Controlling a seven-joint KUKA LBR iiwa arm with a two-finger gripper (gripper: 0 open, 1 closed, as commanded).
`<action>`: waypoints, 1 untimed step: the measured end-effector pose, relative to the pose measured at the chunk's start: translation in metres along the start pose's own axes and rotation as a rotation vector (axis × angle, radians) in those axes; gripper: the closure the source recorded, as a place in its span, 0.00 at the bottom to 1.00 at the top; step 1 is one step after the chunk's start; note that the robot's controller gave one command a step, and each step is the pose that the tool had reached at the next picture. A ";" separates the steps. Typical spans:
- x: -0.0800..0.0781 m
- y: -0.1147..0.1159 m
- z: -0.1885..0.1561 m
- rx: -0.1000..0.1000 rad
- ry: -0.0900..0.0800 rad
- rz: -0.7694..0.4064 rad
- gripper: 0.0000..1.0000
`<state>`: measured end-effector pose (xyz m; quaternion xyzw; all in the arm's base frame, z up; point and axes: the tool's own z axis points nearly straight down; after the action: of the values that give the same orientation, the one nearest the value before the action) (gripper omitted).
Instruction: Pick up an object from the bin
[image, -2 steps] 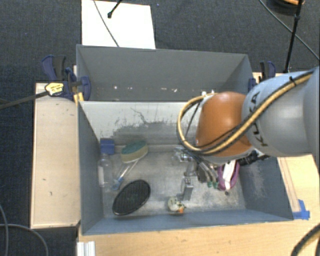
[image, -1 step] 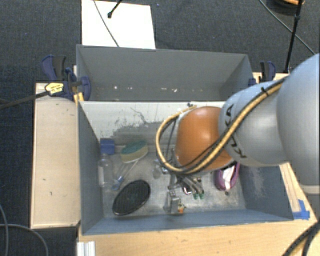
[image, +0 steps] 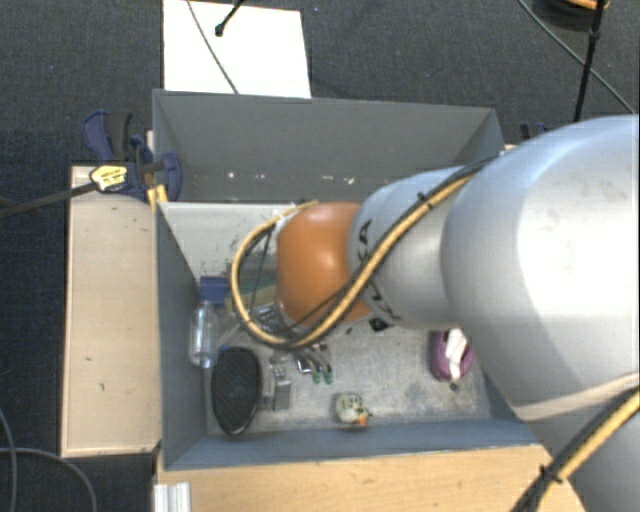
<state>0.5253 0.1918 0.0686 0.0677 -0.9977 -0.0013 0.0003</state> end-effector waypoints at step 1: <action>0.033 0.046 -0.003 0.006 -0.006 -0.232 0.00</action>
Offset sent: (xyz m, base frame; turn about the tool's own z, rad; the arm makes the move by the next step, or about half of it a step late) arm -0.0421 0.0434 0.0014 -0.2374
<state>0.4860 0.2332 0.0716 0.1828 -0.9831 0.0012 -0.0029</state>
